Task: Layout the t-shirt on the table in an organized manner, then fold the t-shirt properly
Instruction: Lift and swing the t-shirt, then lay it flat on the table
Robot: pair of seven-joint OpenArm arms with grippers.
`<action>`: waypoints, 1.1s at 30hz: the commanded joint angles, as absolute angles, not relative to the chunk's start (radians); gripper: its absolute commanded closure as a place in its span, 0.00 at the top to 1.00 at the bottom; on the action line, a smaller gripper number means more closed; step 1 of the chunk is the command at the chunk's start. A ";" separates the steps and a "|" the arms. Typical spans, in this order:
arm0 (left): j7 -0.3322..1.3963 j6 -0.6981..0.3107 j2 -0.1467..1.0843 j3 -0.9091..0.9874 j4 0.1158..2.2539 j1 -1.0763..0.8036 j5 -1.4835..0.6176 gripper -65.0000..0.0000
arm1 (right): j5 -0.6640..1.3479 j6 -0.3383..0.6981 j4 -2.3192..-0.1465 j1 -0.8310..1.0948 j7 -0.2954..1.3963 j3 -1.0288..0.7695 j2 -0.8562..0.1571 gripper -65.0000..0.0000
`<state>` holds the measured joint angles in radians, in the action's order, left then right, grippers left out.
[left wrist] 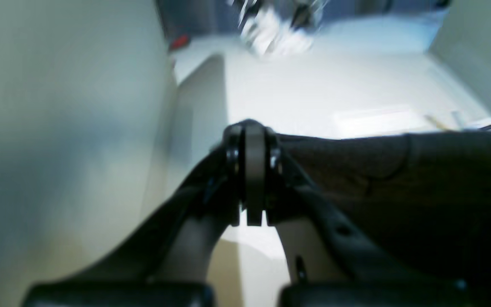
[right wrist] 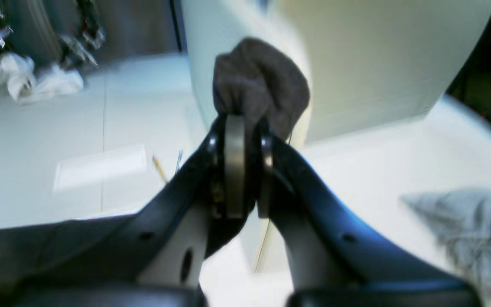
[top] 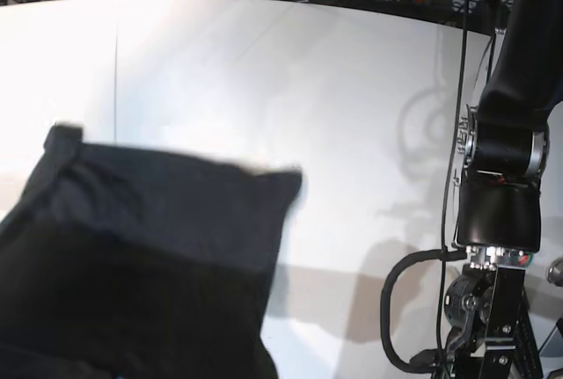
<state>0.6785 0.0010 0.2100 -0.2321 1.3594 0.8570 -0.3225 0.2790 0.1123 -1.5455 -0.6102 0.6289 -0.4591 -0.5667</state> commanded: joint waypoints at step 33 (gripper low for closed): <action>0.653 0.007 0.315 -0.145 1.770 -0.343 -0.162 0.00 | 0.280 0.114 -0.955 -0.033 0.414 -0.619 -0.450 0.00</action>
